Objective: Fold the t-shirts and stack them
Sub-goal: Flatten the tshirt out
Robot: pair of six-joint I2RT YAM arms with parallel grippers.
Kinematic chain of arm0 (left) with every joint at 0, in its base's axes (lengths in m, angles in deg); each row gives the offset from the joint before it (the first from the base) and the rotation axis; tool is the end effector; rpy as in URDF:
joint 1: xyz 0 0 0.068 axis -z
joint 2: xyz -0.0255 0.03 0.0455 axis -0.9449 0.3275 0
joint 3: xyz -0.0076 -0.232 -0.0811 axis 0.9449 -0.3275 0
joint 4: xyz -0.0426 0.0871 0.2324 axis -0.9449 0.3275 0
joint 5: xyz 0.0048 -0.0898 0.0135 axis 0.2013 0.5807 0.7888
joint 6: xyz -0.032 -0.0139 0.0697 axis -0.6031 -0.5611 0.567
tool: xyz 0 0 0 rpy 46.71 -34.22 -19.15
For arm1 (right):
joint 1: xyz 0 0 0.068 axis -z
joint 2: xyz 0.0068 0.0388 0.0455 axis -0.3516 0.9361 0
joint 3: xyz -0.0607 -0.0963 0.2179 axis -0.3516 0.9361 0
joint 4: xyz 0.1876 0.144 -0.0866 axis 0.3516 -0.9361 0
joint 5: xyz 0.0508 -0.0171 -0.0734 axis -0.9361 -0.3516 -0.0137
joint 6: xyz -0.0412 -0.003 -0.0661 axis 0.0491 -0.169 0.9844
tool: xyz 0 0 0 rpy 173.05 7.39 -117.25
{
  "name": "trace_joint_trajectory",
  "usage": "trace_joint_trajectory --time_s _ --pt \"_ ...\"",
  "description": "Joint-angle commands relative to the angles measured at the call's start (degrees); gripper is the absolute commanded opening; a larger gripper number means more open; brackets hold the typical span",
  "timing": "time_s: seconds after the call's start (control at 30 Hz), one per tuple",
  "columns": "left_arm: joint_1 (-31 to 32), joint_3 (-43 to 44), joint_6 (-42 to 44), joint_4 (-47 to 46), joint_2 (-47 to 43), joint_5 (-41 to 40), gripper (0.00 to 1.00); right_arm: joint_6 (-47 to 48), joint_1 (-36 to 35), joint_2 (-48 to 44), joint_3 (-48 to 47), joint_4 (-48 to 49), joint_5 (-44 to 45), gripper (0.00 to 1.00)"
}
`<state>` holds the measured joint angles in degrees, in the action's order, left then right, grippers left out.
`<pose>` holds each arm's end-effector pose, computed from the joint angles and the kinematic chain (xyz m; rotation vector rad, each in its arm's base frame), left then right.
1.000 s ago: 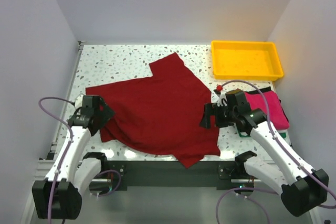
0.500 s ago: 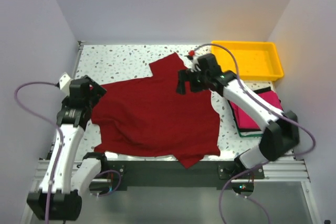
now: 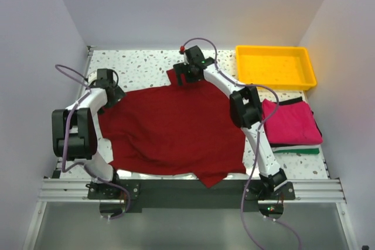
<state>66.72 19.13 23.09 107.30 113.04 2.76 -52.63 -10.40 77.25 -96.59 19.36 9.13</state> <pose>0.3270 0.0465 0.1480 -1.0720 2.2824 0.2034 0.4658 0.2811 0.1348 -0.4576 2.4393 0.3322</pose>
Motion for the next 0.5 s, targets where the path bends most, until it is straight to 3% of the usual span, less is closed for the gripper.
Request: trace_joint_trajectory --time_s 0.0,0.2,0.47 --pt "-0.9 4.8 3.0 -6.0 6.0 -0.5 1.00 -1.2 4.1 0.1 -1.8 -1.2 -1.7 0.99" --pt "-1.1 13.1 5.1 -7.3 19.8 4.4 1.00 -0.6 7.7 3.1 -1.4 -1.1 -5.4 0.99" --pt "-1.1 28.0 6.8 -5.5 31.0 8.4 1.00 -0.7 11.5 10.5 -12.8 -3.1 -3.6 0.99"
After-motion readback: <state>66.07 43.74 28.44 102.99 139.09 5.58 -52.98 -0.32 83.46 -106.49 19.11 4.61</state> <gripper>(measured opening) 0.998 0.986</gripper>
